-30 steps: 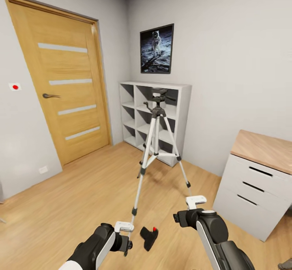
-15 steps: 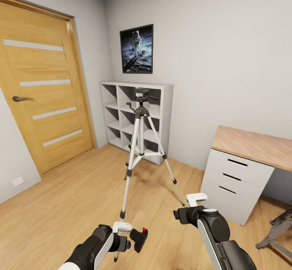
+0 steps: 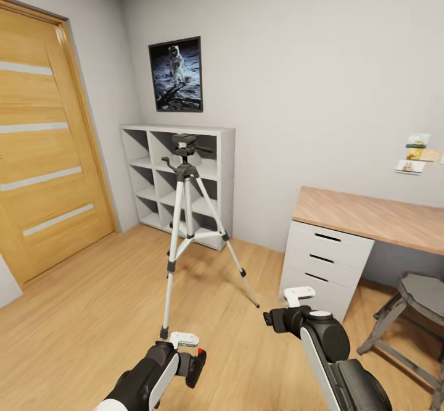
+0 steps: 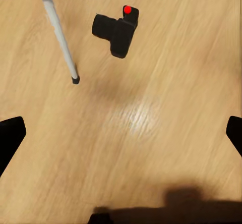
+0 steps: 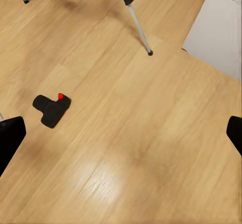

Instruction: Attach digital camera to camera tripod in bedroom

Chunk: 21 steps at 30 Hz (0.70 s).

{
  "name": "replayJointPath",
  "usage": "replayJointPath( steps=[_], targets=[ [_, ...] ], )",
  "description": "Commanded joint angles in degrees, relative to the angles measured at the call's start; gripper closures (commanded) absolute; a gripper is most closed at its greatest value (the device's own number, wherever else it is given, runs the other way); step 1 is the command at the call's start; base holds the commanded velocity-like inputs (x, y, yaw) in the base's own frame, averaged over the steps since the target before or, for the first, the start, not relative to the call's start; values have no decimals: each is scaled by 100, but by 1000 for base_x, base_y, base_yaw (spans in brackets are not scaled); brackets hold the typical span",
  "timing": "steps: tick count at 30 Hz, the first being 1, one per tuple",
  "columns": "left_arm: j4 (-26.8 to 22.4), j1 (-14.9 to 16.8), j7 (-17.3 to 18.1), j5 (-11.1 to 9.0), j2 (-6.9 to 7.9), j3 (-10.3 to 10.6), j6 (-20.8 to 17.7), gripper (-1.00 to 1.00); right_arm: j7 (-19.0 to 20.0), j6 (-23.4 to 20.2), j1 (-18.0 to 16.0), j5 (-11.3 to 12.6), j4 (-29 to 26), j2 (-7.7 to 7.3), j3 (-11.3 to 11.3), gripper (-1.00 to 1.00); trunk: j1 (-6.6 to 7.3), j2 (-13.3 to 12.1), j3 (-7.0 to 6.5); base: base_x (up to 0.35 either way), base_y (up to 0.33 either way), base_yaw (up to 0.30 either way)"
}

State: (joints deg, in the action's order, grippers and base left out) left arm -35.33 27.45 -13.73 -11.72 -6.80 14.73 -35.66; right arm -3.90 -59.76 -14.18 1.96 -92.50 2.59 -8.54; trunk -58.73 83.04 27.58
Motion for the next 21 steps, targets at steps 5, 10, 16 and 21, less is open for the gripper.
replayJointPath(
  steps=[5,10,16,21],
  targets=[
    [-11,4,-122,-66,-12,22,-13,-100,-39,-24,-105,23,-4,-3,49,-100,0,4,6,0,0,-278],
    [-11,2,-150,-67,-28,20,-12,-100,-36,-24,-161,23,-5,-2,120,-100,0,4,6,0,0,-278],
    [-16,2,-174,-64,-41,17,-8,-100,-34,-24,-219,25,-5,2,153,-100,0,4,6,0,0,-278],
    [-20,5,-185,-55,-33,-4,4,-100,-32,-24,-243,28,-7,7,163,-100,0,4,6,0,0,-209]
  ],
)
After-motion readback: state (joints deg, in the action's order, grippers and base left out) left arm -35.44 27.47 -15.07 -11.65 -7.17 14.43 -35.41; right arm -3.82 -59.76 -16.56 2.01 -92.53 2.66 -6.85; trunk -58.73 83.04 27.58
